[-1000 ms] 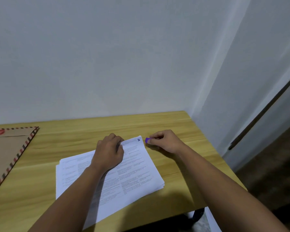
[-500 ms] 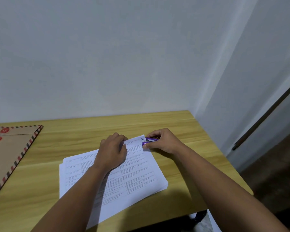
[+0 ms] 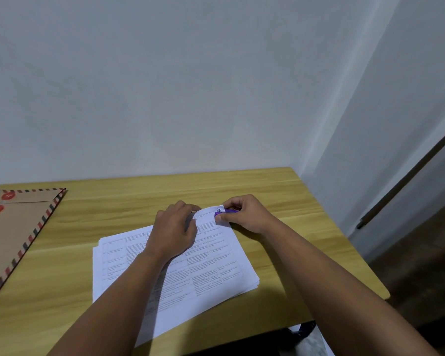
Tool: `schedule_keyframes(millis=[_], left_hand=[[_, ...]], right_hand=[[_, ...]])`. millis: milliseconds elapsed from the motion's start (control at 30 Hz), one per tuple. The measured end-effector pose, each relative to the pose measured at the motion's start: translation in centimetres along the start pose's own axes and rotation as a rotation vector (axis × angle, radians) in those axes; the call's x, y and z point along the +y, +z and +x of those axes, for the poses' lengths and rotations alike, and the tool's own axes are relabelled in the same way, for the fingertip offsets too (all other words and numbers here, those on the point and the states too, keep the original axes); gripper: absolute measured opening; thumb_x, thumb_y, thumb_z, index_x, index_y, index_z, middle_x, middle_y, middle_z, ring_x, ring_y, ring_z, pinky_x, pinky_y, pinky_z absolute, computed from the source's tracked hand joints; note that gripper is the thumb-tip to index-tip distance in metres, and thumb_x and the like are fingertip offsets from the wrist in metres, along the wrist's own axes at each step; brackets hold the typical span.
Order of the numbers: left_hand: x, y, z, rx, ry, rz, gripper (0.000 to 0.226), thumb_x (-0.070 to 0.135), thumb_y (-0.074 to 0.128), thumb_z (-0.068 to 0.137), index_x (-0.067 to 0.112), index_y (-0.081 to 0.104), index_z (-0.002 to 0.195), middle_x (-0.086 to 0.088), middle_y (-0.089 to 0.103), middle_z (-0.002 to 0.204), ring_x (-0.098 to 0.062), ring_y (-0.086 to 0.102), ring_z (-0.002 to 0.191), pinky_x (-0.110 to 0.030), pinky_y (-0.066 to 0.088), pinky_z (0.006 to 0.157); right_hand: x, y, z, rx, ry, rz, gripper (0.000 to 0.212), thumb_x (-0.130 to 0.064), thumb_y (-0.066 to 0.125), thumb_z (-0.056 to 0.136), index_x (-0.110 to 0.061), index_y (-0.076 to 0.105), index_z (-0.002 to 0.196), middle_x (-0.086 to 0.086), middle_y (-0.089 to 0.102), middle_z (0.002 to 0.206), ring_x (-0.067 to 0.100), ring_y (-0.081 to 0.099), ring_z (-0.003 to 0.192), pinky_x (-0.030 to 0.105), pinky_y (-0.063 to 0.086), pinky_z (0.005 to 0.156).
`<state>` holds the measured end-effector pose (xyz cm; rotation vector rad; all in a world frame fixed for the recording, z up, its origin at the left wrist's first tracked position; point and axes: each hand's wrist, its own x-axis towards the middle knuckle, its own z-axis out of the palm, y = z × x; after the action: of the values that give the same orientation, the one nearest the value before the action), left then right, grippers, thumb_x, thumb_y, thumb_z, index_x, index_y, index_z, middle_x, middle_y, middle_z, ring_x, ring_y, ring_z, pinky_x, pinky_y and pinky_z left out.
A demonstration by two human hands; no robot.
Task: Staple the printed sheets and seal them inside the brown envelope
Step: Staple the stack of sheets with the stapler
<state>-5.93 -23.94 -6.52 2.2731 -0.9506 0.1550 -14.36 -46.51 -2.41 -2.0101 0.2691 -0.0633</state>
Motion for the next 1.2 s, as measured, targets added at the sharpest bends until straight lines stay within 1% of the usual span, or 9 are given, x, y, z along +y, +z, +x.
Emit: schedule_keyframes(millis=[167, 300, 500, 633, 733, 867, 1000, 1100, 1200], left_hand=[[0.1, 0.0, -0.1, 0.0, -0.002, 0.01, 0.034, 0.03, 0.05, 0.087, 0.036, 0.063, 0.118, 0.016, 0.057, 0.096, -0.014, 0.057, 0.094, -0.042, 0.041, 0.087], [0.0, 0.0, 0.0, 0.001, 0.002, 0.011, 0.035, 0.029, 0.052, 0.087, 0.036, 0.063, 0.119, 0.015, 0.057, 0.095, -0.014, 0.057, 0.093, -0.042, 0.042, 0.086], [0.0, 0.0, 0.0, 0.007, 0.021, 0.027, 0.037, 0.03, 0.053, 0.086, 0.034, 0.065, 0.121, 0.016, 0.055, 0.092, -0.015, 0.057, 0.089, -0.043, 0.044, 0.084], [0.0, -0.1, 0.1, 0.015, 0.037, 0.048, 0.037, 0.029, 0.053, 0.086, 0.034, 0.064, 0.121, 0.016, 0.05, 0.087, -0.014, 0.054, 0.085, -0.042, 0.044, 0.081], [-0.1, 0.2, 0.3, 0.017, 0.051, 0.081, 0.036, 0.027, 0.055, 0.085, 0.034, 0.065, 0.118, 0.015, 0.048, 0.086, -0.016, 0.053, 0.082, -0.041, 0.044, 0.079], [0.1, 0.9, 0.5, 0.01, 0.091, 0.127, 0.036, 0.023, 0.055, 0.082, 0.031, 0.069, 0.114, 0.011, 0.053, 0.092, -0.018, 0.052, 0.084, -0.04, 0.043, 0.077], [1.9, 2.6, 0.7, -0.021, 0.193, 0.148, 0.032, 0.026, 0.054, 0.083, 0.028, 0.07, 0.111, 0.008, 0.054, 0.093, -0.022, 0.052, 0.084, -0.04, 0.042, 0.076], [4.6, 3.8, 0.8, -0.08, 0.25, 0.178, 0.034, 0.029, 0.051, 0.083, 0.027, 0.068, 0.113, 0.004, 0.054, 0.098, -0.024, 0.051, 0.088, -0.042, 0.043, 0.077], [6.0, 2.8, 0.8, -0.064, 0.216, 0.213, 0.037, 0.034, 0.051, 0.085, 0.029, 0.064, 0.12, 0.003, 0.057, 0.109, -0.026, 0.052, 0.098, -0.044, 0.043, 0.084]], right_hand=[[0.3, 0.2, 0.2, 0.006, 0.011, 0.049, 0.022, -0.019, 0.088, 0.084, -0.003, 0.079, 0.097, 0.013, 0.079, 0.091, 0.011, 0.069, 0.076, 0.03, 0.057, 0.075], [0.7, 0.8, 0.6, 0.019, 0.006, 0.077, 0.023, -0.017, 0.087, 0.085, 0.002, 0.077, 0.092, 0.008, 0.064, 0.076, 0.013, 0.059, 0.069, 0.029, 0.049, 0.068], [0.7, 0.9, 0.9, 0.033, 0.006, 0.034, 0.021, -0.014, 0.085, 0.086, 0.004, 0.075, 0.086, -0.011, 0.051, 0.059, 0.004, 0.048, 0.056, 0.021, 0.041, 0.059], [0.4, 0.8, 0.3, 0.035, -0.013, -0.021, 0.019, -0.023, 0.087, 0.083, -0.007, 0.079, 0.087, 0.005, 0.069, 0.07, 0.006, 0.059, 0.065, 0.026, 0.047, 0.065], [0.0, -0.3, -0.1, 0.016, -0.002, -0.202, 0.032, -0.039, 0.092, 0.069, -0.019, 0.08, 0.09, -0.004, 0.078, 0.086, 0.009, 0.069, 0.078, 0.033, 0.056, 0.075], [0.6, -4.2, -1.8, 0.115, 0.057, -0.399, 0.035, -0.042, 0.094, 0.068, -0.022, 0.079, 0.092, -0.008, 0.077, 0.089, 0.012, 0.071, 0.087, 0.034, 0.058, 0.081], [2.2, -7.9, -5.5, 0.205, 0.18, -0.507, 0.04, -0.053, 0.09, 0.063, -0.027, 0.074, 0.088, -0.009, 0.074, 0.088, 0.014, 0.07, 0.085, 0.039, 0.061, 0.081], [2.4, -9.5, -7.2, 0.214, 0.224, -0.611, 0.051, -0.064, 0.083, 0.059, -0.025, 0.071, 0.089, -0.009, 0.073, 0.089, 0.016, 0.069, 0.085, 0.041, 0.06, 0.081], [1.2, -9.2, -7.3, 0.278, 0.208, -0.695, 0.055, -0.065, 0.084, 0.069, -0.032, 0.069, 0.111, -0.01, 0.068, 0.111, 0.019, 0.066, 0.105, 0.037, 0.055, 0.087]])
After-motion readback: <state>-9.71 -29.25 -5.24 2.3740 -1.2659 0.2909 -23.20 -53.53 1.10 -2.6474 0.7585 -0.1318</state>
